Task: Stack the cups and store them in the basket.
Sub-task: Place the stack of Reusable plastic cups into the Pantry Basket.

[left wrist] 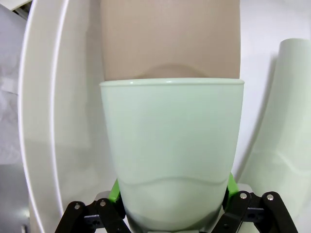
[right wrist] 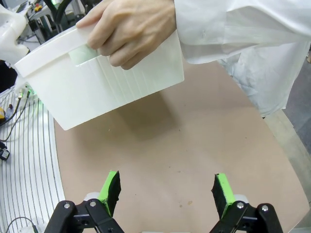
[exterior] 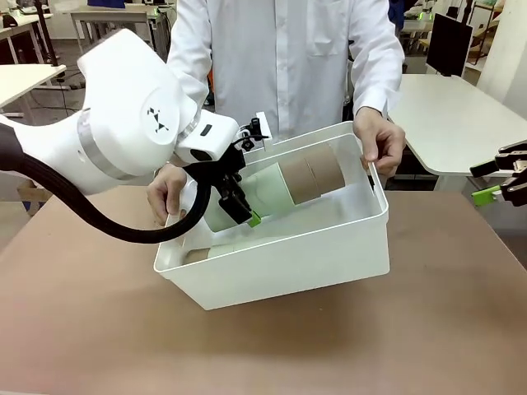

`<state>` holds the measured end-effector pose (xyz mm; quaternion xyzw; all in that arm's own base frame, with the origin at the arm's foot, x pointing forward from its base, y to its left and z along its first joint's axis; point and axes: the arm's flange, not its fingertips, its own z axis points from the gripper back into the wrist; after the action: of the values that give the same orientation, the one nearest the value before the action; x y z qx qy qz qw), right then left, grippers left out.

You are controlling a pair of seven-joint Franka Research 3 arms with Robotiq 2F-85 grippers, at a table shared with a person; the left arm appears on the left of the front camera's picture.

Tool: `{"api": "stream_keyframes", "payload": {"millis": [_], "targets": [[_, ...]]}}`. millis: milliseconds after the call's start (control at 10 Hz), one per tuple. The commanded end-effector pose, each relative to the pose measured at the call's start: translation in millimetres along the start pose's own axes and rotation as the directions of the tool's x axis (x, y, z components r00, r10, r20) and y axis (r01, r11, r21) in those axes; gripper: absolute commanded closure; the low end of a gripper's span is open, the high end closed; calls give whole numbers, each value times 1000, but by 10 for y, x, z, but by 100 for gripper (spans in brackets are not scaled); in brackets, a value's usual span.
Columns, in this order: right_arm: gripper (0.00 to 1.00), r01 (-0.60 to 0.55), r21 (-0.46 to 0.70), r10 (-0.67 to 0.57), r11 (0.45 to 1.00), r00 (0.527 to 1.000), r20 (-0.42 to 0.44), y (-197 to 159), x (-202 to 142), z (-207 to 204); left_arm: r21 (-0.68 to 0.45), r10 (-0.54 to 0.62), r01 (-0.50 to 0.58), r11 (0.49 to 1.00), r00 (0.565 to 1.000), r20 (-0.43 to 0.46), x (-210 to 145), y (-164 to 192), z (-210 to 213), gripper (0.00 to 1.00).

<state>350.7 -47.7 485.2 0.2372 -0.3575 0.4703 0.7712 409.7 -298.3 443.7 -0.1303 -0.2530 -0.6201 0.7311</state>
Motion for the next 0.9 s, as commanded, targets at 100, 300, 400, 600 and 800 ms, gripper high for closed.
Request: {"api": "stream_keyframes", "payload": {"millis": [100, 300, 400, 600, 800], "targets": [[0, -5, 3, 5, 1000, 1000, 26, -27, 21, 10, 43, 7, -6, 999, 1000, -27, 115, 122, -220, 15], [0, -5, 3, 5, 1000, 1000, 26, -27, 21, 10, 56, 6, -5, 998, 1000, -25, 122, 114, -351, 15], [0, -5, 3, 5, 1000, 1000, 26, -27, 21, 10, 50, -1, 2, 999, 1000, -20, 144, 105, -386, 15], [0, -5, 3, 5, 1000, 1000, 26, -27, 21, 10, 47, -14, 15, 999, 1000, -6, 152, 95, -396, 0], [0, -5, 3, 5, 1000, 1000, 26, -27, 21, 10, 39, -13, 13, 999, 1000, -2, 160, 65, -349, 0]]}}
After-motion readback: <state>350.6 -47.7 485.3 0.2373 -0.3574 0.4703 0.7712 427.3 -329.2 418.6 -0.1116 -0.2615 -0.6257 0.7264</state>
